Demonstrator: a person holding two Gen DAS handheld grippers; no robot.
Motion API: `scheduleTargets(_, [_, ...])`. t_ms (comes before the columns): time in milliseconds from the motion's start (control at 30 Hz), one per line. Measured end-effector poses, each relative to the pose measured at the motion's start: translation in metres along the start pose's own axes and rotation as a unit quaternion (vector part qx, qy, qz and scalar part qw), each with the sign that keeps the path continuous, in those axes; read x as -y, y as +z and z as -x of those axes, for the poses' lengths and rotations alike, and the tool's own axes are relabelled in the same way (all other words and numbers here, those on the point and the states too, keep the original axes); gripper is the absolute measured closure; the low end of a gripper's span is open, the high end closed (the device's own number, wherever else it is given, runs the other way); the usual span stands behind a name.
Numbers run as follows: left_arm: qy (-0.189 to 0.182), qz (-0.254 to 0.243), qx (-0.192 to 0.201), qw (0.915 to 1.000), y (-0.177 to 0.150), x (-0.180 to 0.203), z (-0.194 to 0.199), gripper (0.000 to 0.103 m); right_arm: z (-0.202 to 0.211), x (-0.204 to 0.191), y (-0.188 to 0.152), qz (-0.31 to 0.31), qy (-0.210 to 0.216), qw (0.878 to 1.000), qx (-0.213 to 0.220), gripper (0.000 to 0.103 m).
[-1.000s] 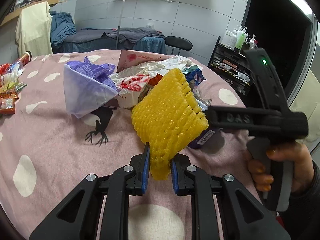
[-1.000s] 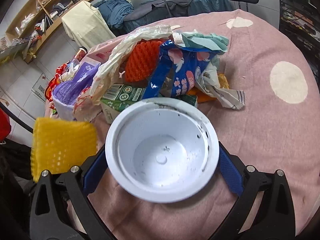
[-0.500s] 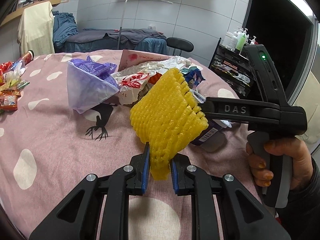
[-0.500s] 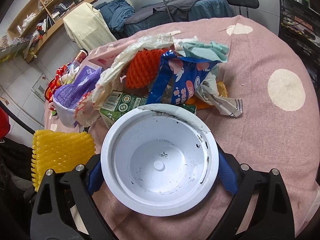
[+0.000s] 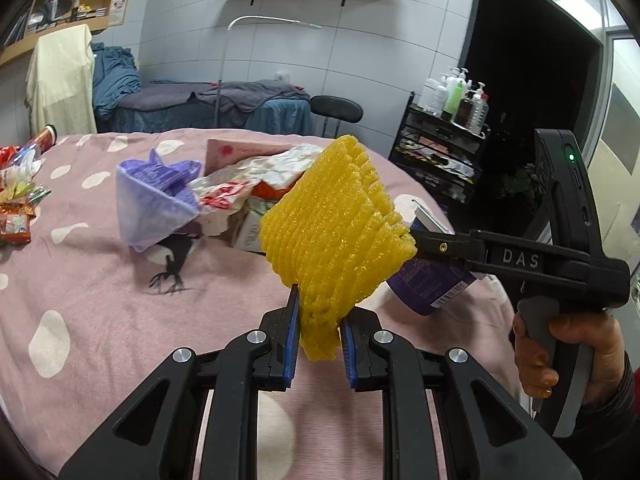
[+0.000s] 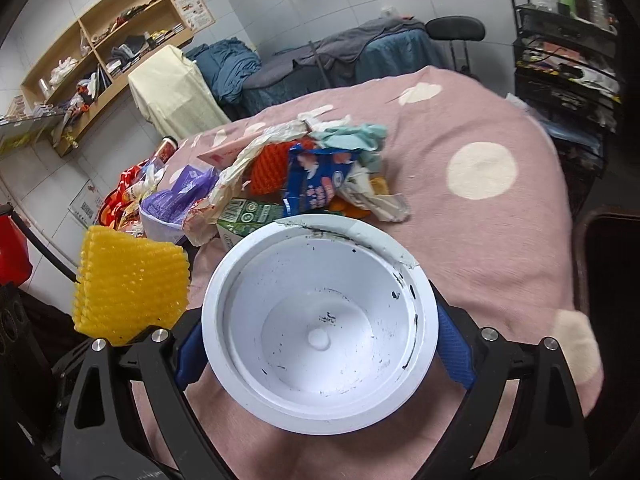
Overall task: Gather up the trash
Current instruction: 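Carry the white yogurt cup with the right tool over the black bin and release it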
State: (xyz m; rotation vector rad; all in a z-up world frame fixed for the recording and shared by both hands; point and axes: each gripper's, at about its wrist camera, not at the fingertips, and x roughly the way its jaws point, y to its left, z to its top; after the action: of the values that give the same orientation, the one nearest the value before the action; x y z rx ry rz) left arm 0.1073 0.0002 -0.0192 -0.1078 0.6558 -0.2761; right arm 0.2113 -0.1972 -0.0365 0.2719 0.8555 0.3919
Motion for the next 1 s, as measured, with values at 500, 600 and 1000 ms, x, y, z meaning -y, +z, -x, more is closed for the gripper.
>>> scheduleTargets(500, [-0.085, -0.052, -0.011, 0.995, 0.007, 0.074, -0.023, 0.085, 0.096, 0.091, -0.034, -0.076, -0.063, 0.992, 0.078, 0.012])
scheduleTargets(600, [-0.105, -0.058, -0.017, 0.9926, 0.009, 0.088, -0.031, 0.085, 0.111, 0.115, -0.039, -0.102, -0.085, 0.987, 0.092, 0.012])
scheduleTargets(1000, [-0.155, -0.103, -0.041, 0.9817, 0.018, 0.143, -0.064, 0.085, 0.117, 0.212, -0.046, -0.167, -0.217, 0.958, 0.083, 0.012])
